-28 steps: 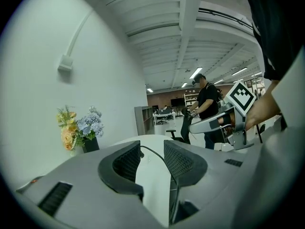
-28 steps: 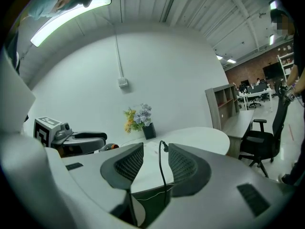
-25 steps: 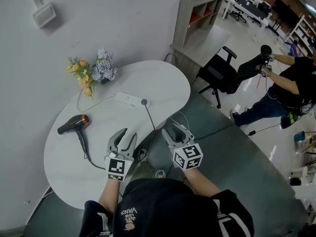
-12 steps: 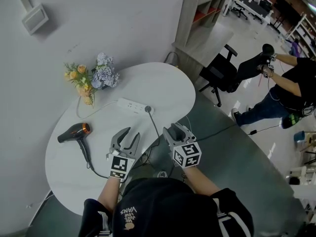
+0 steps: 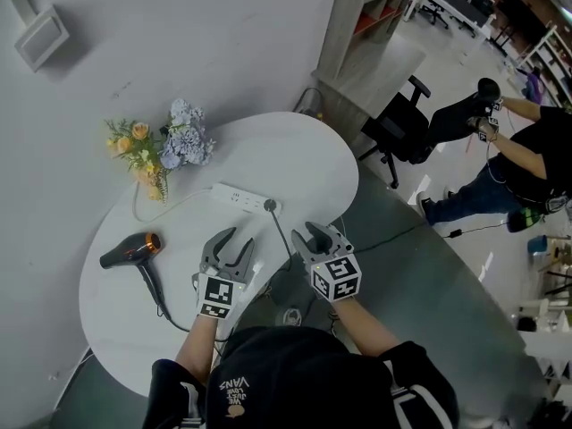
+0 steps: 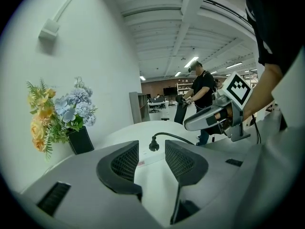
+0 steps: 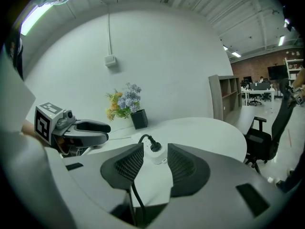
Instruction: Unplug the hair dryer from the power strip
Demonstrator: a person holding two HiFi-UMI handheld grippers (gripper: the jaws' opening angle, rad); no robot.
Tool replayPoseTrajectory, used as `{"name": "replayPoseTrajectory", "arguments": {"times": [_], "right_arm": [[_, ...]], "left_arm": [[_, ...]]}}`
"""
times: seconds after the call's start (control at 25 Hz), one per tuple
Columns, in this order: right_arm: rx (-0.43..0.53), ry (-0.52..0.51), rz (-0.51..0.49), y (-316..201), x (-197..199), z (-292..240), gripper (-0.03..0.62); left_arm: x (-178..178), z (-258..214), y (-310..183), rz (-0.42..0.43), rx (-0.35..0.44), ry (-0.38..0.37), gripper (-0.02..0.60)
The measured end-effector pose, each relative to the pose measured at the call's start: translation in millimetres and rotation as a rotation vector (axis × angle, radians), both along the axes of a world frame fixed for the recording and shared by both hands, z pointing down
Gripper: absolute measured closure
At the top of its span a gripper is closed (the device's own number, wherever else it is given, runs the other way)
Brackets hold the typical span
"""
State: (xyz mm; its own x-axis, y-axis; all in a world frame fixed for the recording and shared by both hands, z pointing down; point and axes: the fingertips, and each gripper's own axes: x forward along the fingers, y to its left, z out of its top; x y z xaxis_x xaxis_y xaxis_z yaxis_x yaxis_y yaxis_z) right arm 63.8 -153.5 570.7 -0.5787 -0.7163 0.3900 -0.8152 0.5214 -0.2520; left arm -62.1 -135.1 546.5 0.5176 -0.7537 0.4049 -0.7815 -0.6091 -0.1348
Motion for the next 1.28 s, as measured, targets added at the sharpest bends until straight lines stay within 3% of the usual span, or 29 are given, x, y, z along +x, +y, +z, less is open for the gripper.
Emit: {"name": "replayPoseTrajectory", "arguments": {"times": [0.6, 0.96, 1.28], "right_arm": [[-0.039, 0.064, -0.068, -38, -26, 29, 0.447], [-0.017, 0.091, -0.153, -51, -38, 46, 0.447], [-0.003, 0.132, -0.221, -59, -45, 56, 0.447]], "left_arm": [[3, 42, -46, 0.12, -0.035, -0.088, 0.395], [9, 68, -62, 0.213, -0.022, -0.188, 0.364], [20, 86, -75, 0.328, 0.006, -0.34, 0.344]]}}
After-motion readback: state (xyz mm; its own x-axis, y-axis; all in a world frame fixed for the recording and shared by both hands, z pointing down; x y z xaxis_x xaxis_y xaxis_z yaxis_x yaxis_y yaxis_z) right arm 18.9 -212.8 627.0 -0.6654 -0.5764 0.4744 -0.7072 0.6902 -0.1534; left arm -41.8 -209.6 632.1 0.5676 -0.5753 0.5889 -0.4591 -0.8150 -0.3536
